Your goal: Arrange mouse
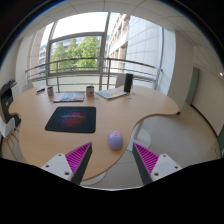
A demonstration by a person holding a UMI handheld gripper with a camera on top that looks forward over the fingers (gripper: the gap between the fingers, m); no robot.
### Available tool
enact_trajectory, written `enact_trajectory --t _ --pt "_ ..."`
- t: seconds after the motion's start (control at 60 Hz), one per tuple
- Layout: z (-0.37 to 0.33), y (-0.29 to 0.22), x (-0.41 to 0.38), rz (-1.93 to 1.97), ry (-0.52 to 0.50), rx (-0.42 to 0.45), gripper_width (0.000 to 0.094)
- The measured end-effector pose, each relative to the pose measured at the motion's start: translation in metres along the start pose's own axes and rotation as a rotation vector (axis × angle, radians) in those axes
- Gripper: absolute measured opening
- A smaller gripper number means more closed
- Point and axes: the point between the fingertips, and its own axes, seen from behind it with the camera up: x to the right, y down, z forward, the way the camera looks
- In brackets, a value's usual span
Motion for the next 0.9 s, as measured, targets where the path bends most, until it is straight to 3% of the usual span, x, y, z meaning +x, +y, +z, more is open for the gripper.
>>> enact_trajectory --t 0.2,0.35,0.433,0.5,0.783,0.9 --pt "0.131 0.017 0.014 0.02 -0.049 -0.008 0.0815" --pt "0.19 0.033 0.013 -0.004 -0.08 -0.044 0.0797" --pt "0.205 0.04 0.013 0.006 -0.093 -0.064 0.0744" --pt "0.21 0.036 0.007 0.04 -0.113 -0.048 0.0587" --pt "0.205 0.028 0.011 0.063 -0.086 -0.081 0.0468" --pt "0.193 -0.026 0.019 0.079 -0.053 -0.004 0.046"
